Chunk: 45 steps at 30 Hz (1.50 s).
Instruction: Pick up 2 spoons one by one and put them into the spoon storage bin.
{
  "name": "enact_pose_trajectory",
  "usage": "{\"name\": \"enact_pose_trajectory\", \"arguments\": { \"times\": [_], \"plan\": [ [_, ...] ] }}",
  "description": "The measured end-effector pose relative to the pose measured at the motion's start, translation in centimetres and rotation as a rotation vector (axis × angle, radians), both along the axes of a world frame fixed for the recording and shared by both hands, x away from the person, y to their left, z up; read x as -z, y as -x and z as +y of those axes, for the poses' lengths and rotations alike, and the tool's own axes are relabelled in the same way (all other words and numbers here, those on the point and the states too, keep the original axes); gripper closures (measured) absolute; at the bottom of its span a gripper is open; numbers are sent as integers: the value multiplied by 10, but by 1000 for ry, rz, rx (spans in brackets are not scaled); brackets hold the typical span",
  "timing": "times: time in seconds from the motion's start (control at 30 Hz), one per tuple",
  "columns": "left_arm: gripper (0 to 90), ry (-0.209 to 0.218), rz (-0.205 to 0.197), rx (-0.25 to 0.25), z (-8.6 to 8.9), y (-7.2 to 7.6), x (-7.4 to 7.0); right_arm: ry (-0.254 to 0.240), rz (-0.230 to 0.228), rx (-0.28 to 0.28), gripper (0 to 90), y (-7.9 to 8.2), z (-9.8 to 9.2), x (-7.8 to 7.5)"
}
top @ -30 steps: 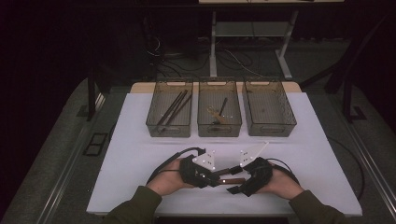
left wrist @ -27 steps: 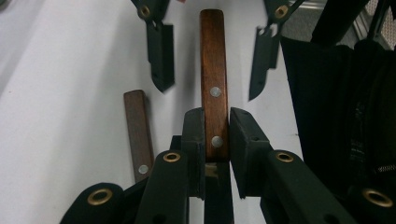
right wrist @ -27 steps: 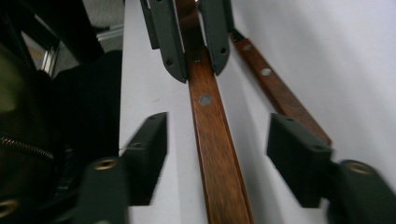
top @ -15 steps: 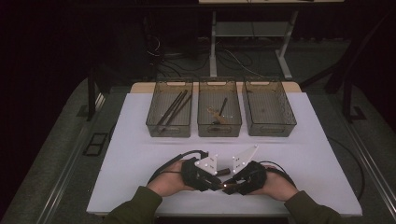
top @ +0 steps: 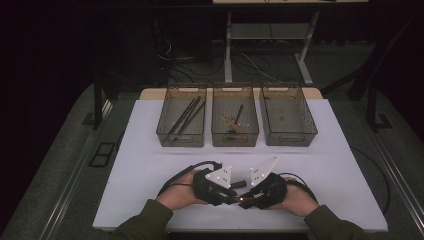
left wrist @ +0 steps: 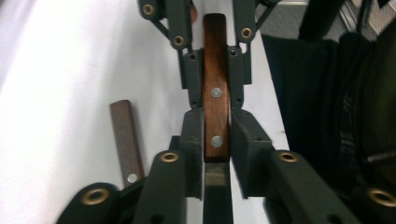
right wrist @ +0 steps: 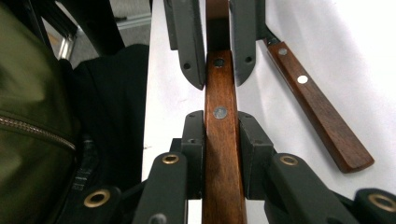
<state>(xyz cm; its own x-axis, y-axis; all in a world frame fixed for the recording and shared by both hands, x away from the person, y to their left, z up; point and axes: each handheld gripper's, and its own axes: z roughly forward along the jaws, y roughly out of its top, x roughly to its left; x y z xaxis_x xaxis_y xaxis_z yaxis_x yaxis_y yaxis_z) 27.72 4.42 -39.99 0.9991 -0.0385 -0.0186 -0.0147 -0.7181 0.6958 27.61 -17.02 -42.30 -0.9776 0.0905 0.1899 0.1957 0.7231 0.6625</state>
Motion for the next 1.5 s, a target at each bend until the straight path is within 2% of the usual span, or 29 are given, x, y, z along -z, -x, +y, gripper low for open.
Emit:
{"name": "enact_pose_trajectory", "arguments": {
  "times": [0.07, 0.17, 0.27, 0.33, 0.5, 0.63, 0.67, 0.77, 0.8, 0.87, 1.03, 1.17, 1.3, 1.5],
  "plan": [
    [529, 41, 13, -37, 7, -3, -2, -2, -13, 7, 752, -1, -2, -1],
    [424, 102, 18, -108, 21, -6, -5, 6, -26, 28, 753, -3, -6, -2],
    [333, 155, 9, -202, 37, -8, -5, 14, -30, 60, 752, -5, -11, -2],
    [270, 175, -6, -261, 50, -11, -4, 14, -38, 89, 752, -7, -16, -4],
    [143, 191, -19, -407, 75, -13, 3, 11, -47, 182, 751, -15, -34, -8],
    [83, 197, -33, -486, 86, -9, 11, 11, -37, 268, 751, -21, -45, -10],
    [65, 201, -39, -505, 89, -8, 12, 2, -22, 292, 751, -21, -46, -11],
    [24, 213, -52, -553, 96, -4, 18, 1, -25, 330, 751, -25, -51, -12],
    [7, 210, -45, -566, 99, -3, 20, -5, -24, 341, 751, -26, -53, -13],
    [0, 238, -22, -589, 105, -1, 23, -11, -26, 358, 751, -29, -57, -14],
    [0, 251, -13, -619, 116, 4, 28, -20, -25, 412, 750, -35, -65, -18],
    [0, 253, 18, -622, 119, 4, 30, -45, -30, 446, 751, -39, -72, -23],
    [0, 261, 8, -626, 118, 4, 29, -73, -34, 483, 750, -43, -81, -30],
    [0, 248, 5, -630, 118, 4, 30, -132, -38, 555, 750, -54, -97, -42]
  ]
}}
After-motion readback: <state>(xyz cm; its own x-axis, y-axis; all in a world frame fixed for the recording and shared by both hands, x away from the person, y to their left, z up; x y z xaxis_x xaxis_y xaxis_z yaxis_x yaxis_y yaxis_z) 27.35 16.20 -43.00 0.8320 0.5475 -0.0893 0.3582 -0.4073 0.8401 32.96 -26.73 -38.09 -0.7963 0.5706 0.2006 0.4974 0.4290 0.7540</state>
